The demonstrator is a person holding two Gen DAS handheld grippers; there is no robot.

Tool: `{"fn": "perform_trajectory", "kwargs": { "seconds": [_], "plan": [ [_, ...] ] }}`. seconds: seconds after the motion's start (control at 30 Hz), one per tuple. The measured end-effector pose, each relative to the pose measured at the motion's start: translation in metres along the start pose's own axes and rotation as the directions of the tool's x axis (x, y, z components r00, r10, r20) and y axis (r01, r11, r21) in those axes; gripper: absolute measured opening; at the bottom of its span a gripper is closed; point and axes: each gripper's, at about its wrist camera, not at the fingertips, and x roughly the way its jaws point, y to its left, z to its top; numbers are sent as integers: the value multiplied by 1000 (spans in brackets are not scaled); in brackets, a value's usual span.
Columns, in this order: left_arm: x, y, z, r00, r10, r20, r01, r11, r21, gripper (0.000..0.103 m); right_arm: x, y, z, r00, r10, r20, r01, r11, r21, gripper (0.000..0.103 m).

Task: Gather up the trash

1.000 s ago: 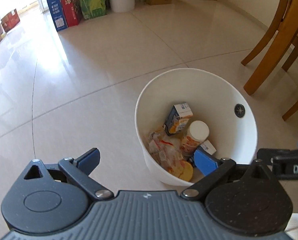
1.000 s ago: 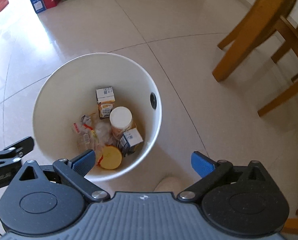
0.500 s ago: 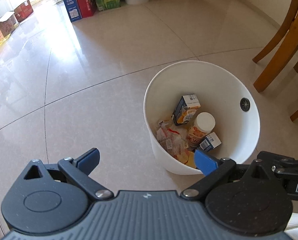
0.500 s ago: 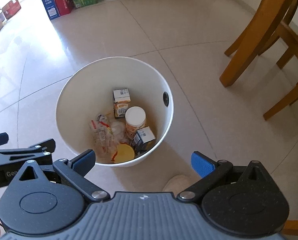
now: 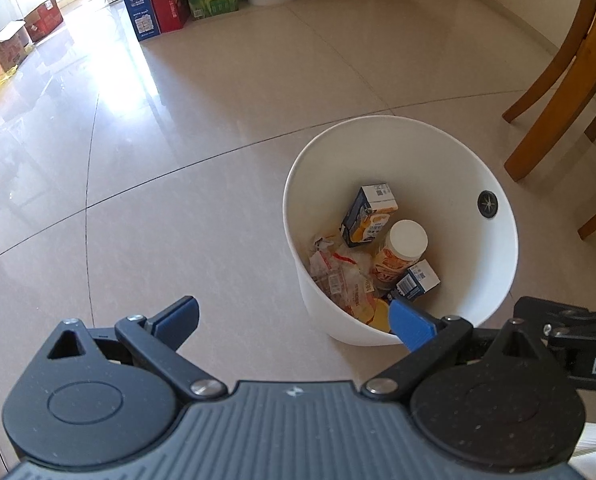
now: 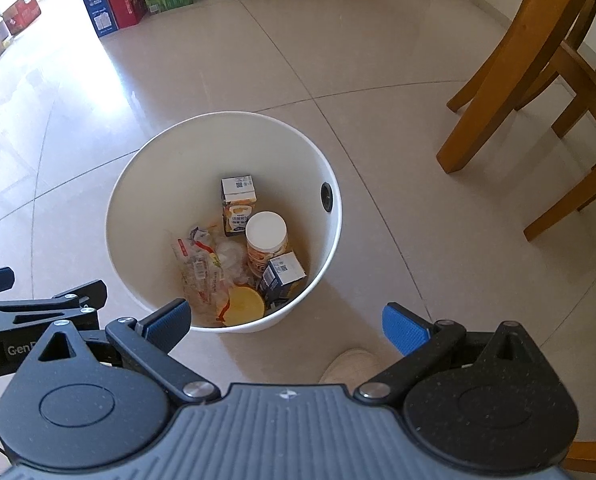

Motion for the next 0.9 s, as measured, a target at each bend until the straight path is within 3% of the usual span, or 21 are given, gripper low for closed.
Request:
{"fn": "perform_trajectory", "kwargs": {
  "seconds": [0.9],
  "plan": [
    [2,-1,-1,1000,20,2,-20,1000,0,101,1,0,2,1000,2,-5,-2,1000,-3,103]
  ]
}}
